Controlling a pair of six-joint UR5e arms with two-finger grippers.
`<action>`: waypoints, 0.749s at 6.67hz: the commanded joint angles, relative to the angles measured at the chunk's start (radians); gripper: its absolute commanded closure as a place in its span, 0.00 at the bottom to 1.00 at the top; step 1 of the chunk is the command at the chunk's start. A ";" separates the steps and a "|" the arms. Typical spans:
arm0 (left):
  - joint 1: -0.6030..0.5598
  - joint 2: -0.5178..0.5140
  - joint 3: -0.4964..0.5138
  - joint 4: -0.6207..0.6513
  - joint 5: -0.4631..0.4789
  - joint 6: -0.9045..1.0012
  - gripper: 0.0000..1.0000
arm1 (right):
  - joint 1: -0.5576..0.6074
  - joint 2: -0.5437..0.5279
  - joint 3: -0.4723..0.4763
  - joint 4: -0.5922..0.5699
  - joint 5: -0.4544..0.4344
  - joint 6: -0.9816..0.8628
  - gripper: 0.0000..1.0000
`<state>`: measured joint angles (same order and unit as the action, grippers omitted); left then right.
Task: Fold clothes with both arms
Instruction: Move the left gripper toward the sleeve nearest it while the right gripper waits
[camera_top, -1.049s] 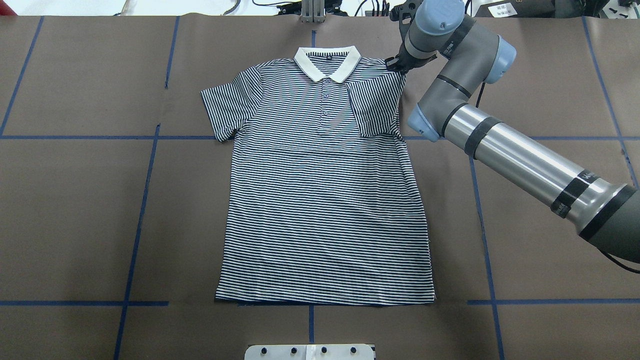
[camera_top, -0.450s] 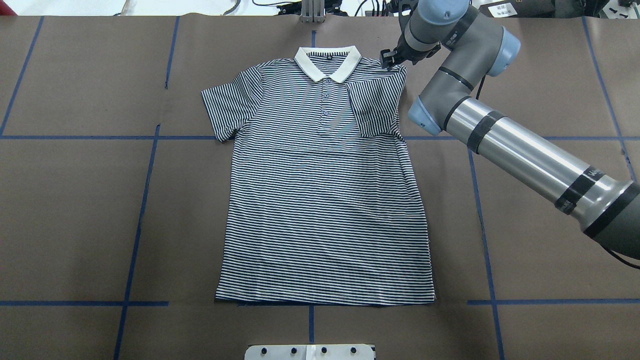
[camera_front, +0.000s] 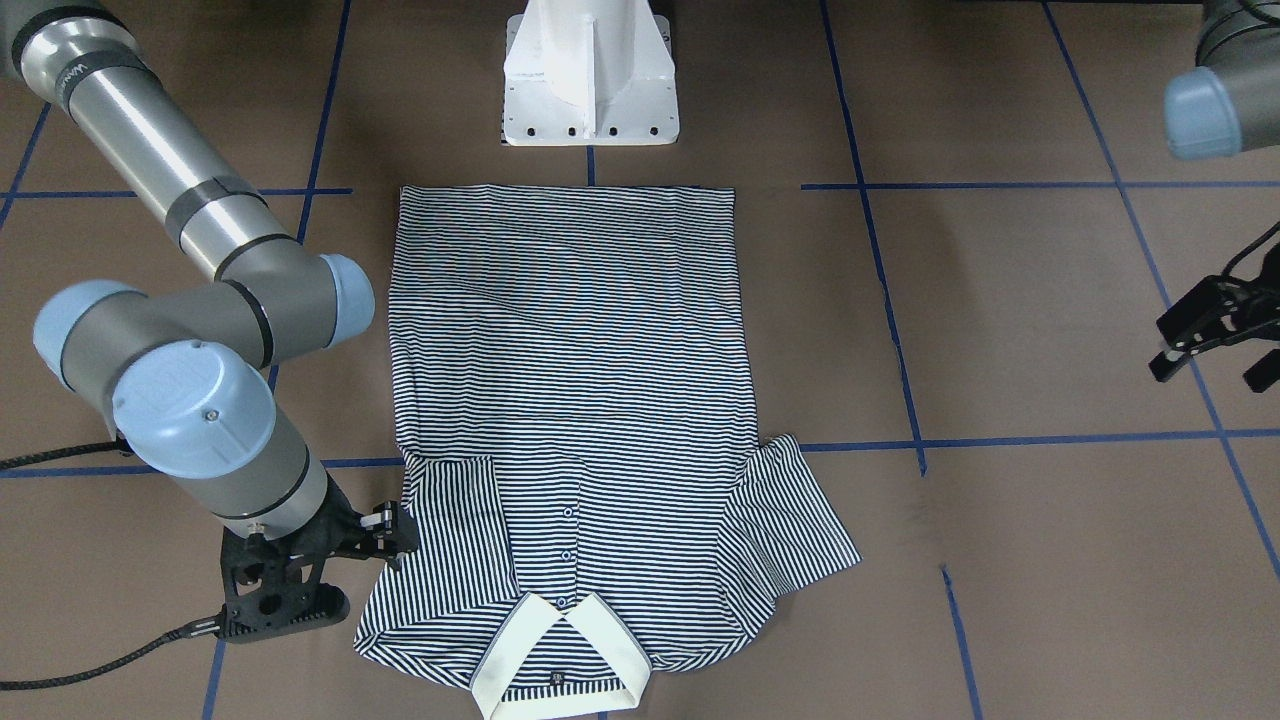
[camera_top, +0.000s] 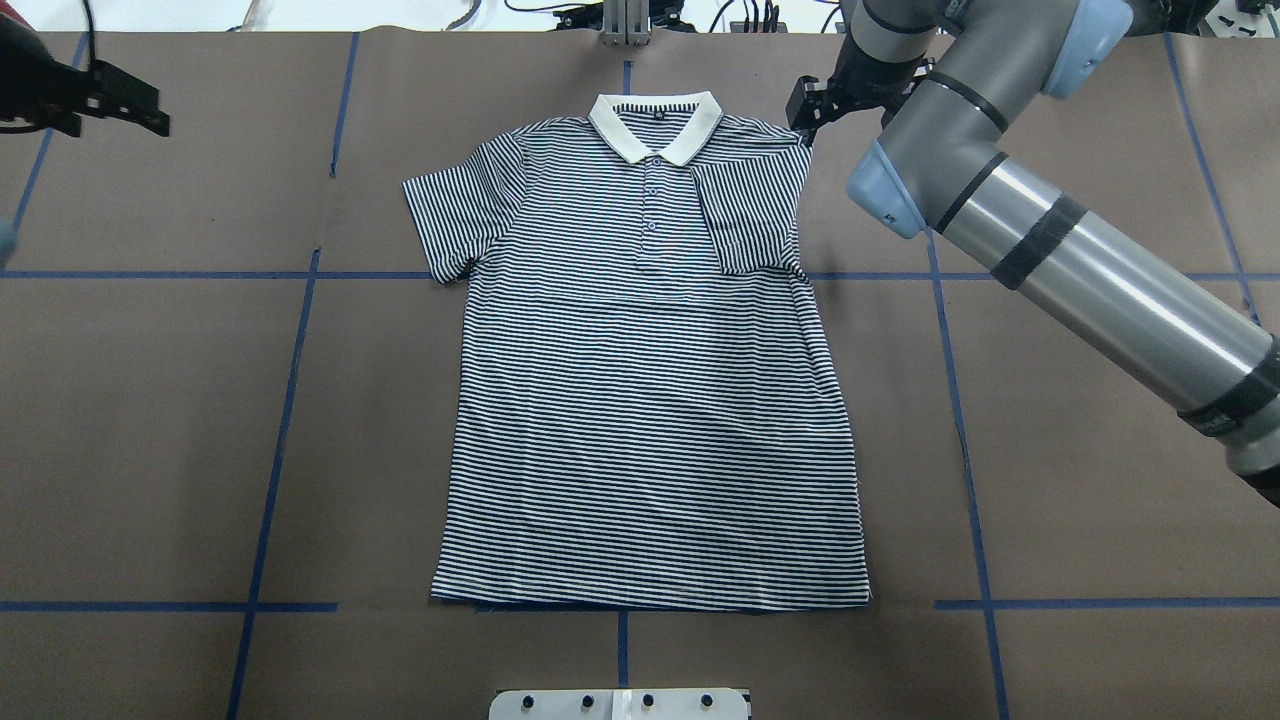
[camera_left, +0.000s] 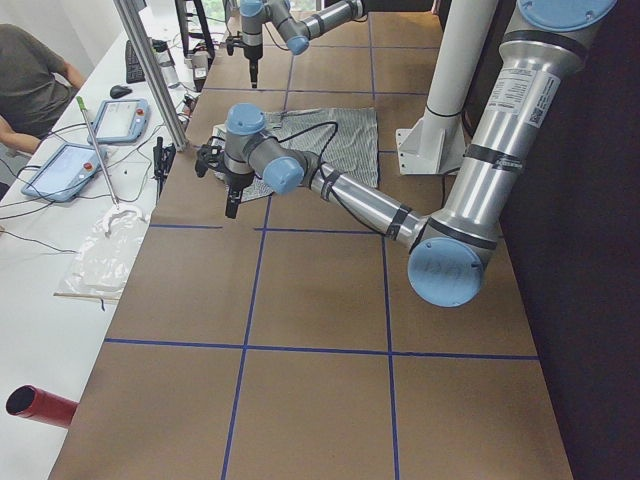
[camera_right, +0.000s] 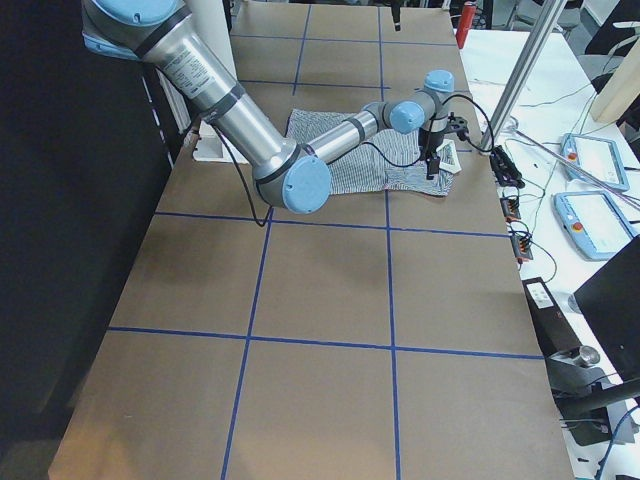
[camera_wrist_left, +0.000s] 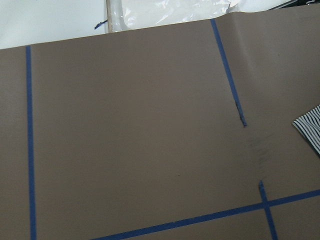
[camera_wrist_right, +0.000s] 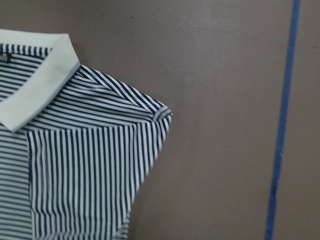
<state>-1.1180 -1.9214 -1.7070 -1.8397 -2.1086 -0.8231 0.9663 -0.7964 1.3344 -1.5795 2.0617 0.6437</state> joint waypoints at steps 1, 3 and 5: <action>0.182 -0.124 0.070 -0.001 0.154 -0.328 0.00 | 0.035 -0.172 0.230 -0.126 0.021 -0.126 0.00; 0.237 -0.241 0.294 -0.138 0.255 -0.427 0.00 | 0.055 -0.188 0.250 -0.134 0.066 -0.136 0.00; 0.266 -0.347 0.548 -0.315 0.329 -0.416 0.02 | 0.086 -0.205 0.256 -0.132 0.158 -0.134 0.00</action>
<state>-0.8733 -2.2041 -1.2984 -2.0617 -1.8352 -1.2386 1.0372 -0.9921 1.5867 -1.7111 2.1739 0.5093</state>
